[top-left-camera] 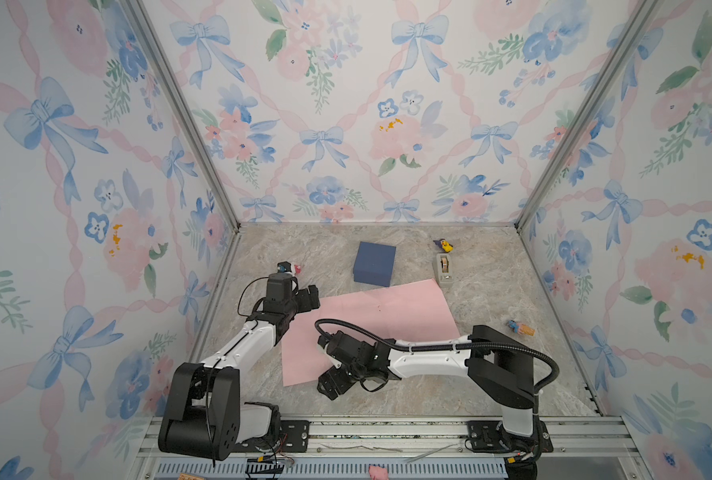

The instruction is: Wrap the gift box in paper

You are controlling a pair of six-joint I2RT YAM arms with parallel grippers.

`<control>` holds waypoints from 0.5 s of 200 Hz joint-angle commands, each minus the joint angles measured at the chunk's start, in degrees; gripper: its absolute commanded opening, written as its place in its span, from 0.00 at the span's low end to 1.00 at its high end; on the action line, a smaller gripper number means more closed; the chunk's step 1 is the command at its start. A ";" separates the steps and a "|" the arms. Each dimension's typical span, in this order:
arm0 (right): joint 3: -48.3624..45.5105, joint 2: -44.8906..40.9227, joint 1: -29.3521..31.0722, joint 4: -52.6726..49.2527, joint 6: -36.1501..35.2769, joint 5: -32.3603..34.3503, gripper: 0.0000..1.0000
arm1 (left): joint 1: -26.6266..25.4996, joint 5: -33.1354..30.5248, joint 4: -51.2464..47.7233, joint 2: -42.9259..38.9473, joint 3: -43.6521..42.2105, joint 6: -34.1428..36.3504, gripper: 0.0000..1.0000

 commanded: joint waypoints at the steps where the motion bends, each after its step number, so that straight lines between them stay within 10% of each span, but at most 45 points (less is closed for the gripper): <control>1: 1.17 1.34 -1.32 1.77 -0.93 -0.76 0.90 | 0.32 2.83 -0.09 0.54 1.90 -1.09 0.94; 53: -2.67 -9.14 -6.22 8.14 0.84 -1.82 0.92 | -1.73 10.73 2.68 4.03 7.43 -2.54 0.91; 100: -2.38 -16.40 -23.21 0.78 3.38 -1.11 0.91 | -5.44 16.00 6.63 12.84 14.57 -4.37 0.88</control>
